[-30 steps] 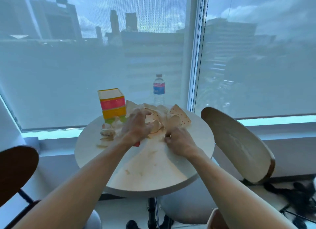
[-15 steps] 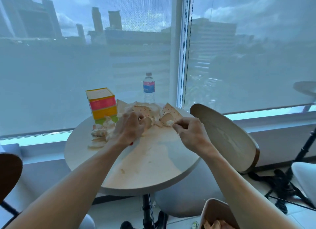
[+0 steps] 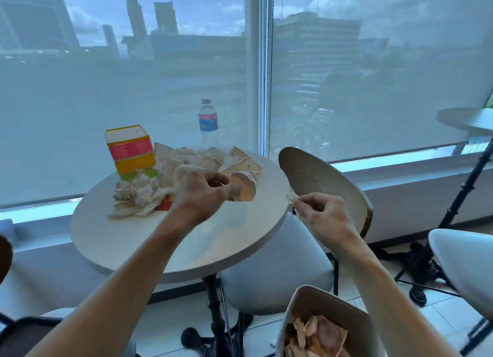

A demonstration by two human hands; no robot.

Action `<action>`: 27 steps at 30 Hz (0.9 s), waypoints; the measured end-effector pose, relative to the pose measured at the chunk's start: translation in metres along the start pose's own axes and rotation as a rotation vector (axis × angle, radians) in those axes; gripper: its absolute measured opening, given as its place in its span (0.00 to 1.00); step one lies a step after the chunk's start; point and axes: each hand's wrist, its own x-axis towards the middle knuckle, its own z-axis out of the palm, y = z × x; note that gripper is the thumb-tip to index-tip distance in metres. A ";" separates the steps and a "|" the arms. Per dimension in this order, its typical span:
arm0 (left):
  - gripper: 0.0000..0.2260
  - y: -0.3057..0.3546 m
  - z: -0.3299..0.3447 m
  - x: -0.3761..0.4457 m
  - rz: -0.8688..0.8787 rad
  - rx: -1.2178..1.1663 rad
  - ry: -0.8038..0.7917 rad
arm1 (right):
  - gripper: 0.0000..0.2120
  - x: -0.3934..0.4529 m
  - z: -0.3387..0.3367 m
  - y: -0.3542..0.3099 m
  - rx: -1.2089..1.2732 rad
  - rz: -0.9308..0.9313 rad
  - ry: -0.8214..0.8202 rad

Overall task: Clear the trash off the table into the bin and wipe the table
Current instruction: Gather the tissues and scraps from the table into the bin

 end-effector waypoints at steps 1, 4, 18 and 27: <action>0.06 0.005 0.007 -0.008 -0.004 -0.013 -0.029 | 0.07 -0.004 -0.008 0.006 0.001 0.016 -0.003; 0.04 0.023 0.028 -0.033 0.012 -0.052 -0.088 | 0.06 -0.014 -0.026 0.025 -0.026 0.061 -0.038; 0.05 0.025 0.132 -0.119 -0.216 -0.146 -0.228 | 0.03 -0.054 -0.055 0.167 -0.284 0.366 -0.317; 0.06 -0.020 0.187 -0.166 -0.430 -0.067 -0.234 | 0.03 -0.028 -0.077 0.179 -0.303 0.321 -0.365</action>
